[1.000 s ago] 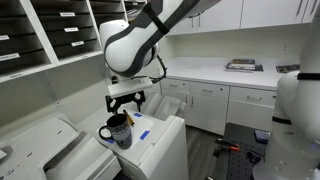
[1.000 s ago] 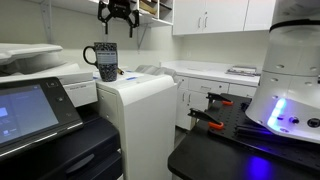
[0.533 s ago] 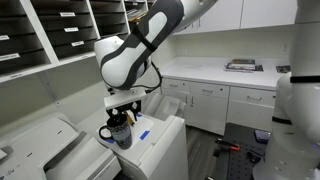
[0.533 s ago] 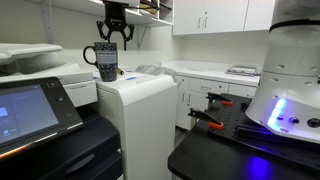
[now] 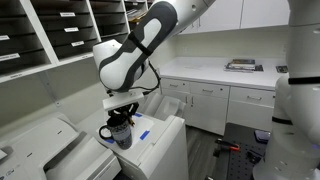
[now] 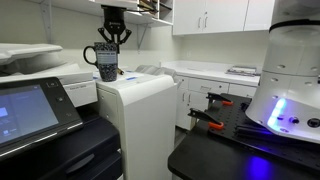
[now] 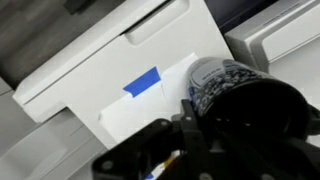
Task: Move the cup slightly forward on the printer
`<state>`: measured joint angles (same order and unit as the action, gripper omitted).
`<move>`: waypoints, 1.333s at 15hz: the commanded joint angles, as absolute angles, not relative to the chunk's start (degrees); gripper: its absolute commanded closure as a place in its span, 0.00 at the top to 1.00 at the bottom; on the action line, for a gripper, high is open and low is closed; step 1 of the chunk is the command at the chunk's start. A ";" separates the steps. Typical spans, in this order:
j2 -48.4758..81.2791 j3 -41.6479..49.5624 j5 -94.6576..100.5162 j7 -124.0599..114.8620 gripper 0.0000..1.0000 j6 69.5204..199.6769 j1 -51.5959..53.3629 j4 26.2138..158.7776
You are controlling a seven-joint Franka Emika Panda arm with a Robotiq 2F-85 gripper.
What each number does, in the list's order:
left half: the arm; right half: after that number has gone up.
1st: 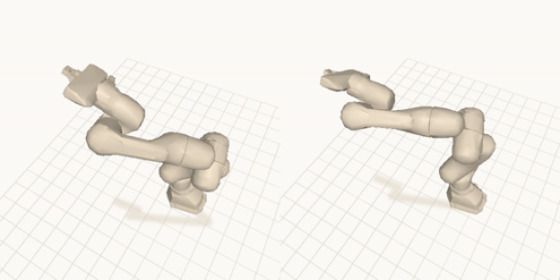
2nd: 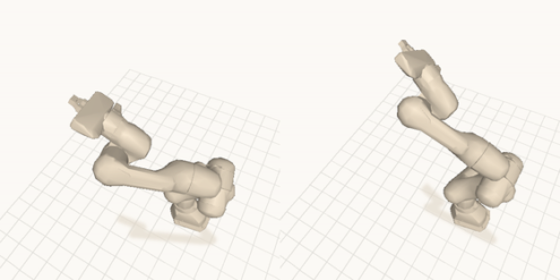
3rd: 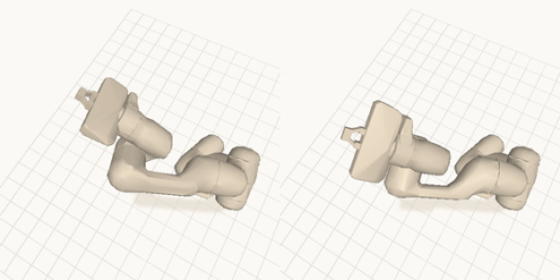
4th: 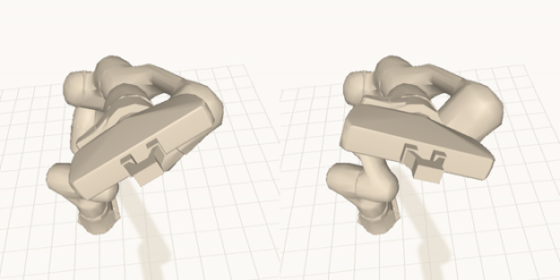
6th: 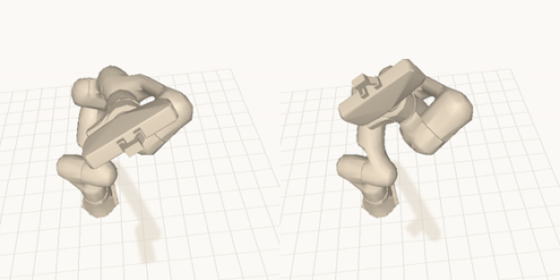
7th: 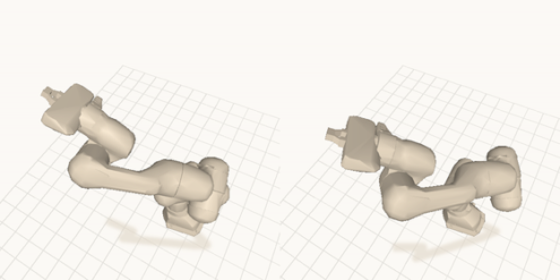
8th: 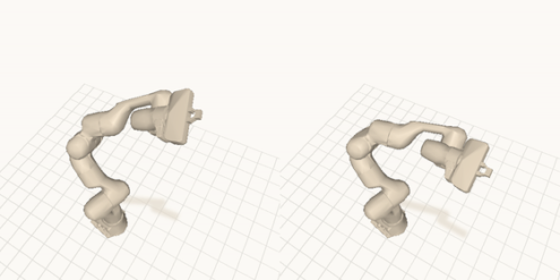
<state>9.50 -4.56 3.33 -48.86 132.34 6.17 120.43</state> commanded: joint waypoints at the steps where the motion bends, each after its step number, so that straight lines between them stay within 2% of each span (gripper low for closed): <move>1: 9.85 -3.30 4.57 -51.04 0.03 132.45 7.53 119.51; 11: 9.40 -1.91 4.12 -51.28 0.03 132.20 7.19 117.79; 20: 19.06 1.04 6.60 -56.54 0.03 124.25 8.10 102.44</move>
